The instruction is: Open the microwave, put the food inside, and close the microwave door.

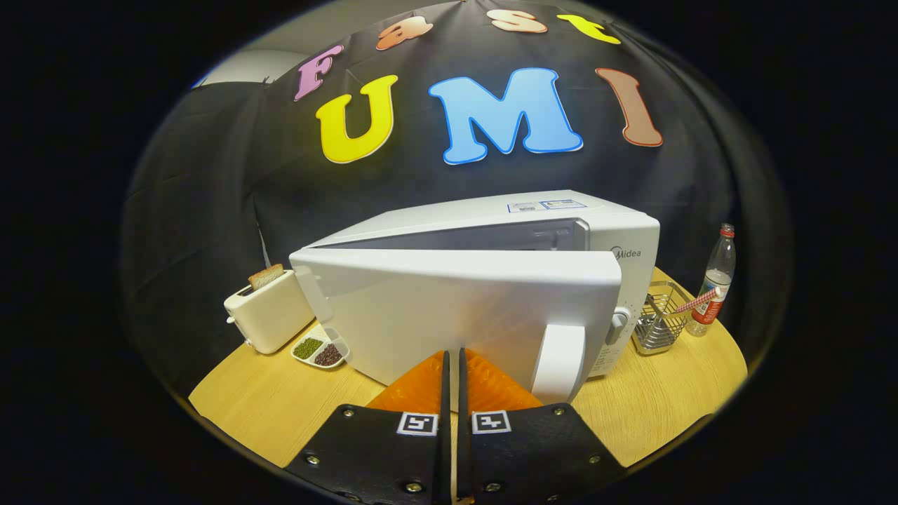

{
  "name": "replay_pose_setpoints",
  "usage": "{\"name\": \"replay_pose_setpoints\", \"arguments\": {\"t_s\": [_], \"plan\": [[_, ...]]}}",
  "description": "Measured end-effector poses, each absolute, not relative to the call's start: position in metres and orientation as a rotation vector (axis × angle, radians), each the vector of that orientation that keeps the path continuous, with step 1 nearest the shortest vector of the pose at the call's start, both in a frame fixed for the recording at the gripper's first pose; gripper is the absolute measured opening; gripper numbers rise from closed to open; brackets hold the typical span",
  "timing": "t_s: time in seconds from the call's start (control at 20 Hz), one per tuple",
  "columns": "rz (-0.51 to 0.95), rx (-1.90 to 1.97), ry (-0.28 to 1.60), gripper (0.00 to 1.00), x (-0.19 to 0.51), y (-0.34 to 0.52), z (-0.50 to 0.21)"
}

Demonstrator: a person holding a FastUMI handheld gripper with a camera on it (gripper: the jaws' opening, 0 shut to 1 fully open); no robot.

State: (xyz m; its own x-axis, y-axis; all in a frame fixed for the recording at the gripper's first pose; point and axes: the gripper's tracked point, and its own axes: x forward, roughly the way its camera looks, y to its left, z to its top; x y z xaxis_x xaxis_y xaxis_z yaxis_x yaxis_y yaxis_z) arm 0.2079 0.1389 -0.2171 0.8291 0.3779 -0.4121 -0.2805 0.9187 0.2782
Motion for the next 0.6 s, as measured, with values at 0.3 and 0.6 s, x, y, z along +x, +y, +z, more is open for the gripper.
{"name": "replay_pose_setpoints", "arguments": {"t_s": [0.3,0.6], "plan": [[0.330,0.215,0.478,0.03,0.235,0.130,-0.225],[0.283,0.249,0.489,0.03,0.260,0.121,-0.230]]}}
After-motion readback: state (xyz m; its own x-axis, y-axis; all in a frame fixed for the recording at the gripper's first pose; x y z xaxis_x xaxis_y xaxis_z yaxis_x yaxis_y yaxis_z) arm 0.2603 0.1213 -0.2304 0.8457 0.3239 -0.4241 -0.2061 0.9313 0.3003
